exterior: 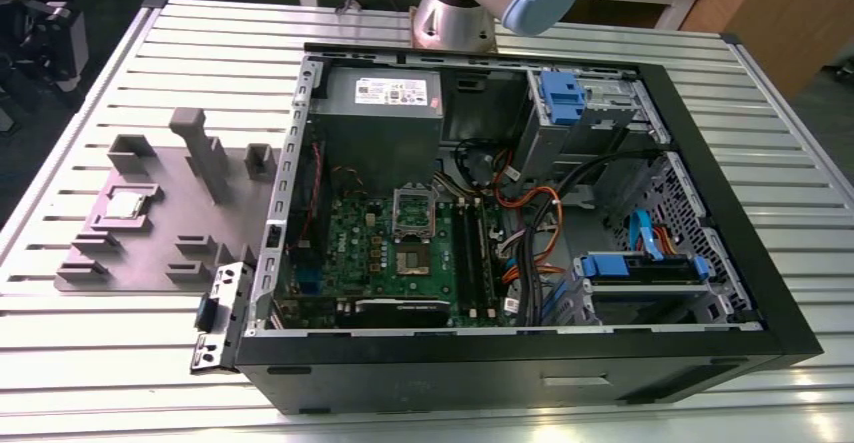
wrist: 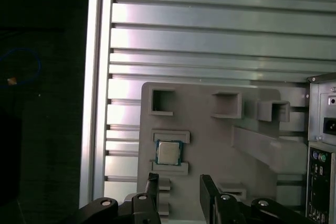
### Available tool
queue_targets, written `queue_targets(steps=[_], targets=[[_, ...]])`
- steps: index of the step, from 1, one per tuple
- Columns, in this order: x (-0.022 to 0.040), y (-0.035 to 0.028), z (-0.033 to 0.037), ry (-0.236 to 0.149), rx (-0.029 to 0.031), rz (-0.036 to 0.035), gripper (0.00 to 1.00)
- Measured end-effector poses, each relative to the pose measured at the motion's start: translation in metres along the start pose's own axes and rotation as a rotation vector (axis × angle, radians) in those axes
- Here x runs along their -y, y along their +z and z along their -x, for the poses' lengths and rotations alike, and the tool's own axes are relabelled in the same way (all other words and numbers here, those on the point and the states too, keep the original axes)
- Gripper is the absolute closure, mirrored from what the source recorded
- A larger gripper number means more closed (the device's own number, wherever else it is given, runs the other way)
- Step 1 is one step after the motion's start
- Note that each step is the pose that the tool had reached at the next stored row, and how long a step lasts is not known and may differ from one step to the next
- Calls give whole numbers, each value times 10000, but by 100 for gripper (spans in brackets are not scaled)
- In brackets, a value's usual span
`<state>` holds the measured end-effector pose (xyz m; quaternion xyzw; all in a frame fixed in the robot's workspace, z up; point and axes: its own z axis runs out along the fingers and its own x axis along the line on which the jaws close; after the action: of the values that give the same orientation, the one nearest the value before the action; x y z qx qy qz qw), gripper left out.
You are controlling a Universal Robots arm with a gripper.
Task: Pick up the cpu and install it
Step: 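Pick up the cpu and move it towards the insertion slot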
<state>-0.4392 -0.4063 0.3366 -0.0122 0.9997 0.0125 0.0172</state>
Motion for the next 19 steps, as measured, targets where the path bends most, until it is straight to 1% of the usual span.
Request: queue_targets(steps=[1,4,6,19], targets=[[0,9,0,1,-3,-1,56],[1,10,0,0,-4,-2,56],[1,29,0,-1,-3,-1,56],[2,40,-1,-1,-2,-1,56]])
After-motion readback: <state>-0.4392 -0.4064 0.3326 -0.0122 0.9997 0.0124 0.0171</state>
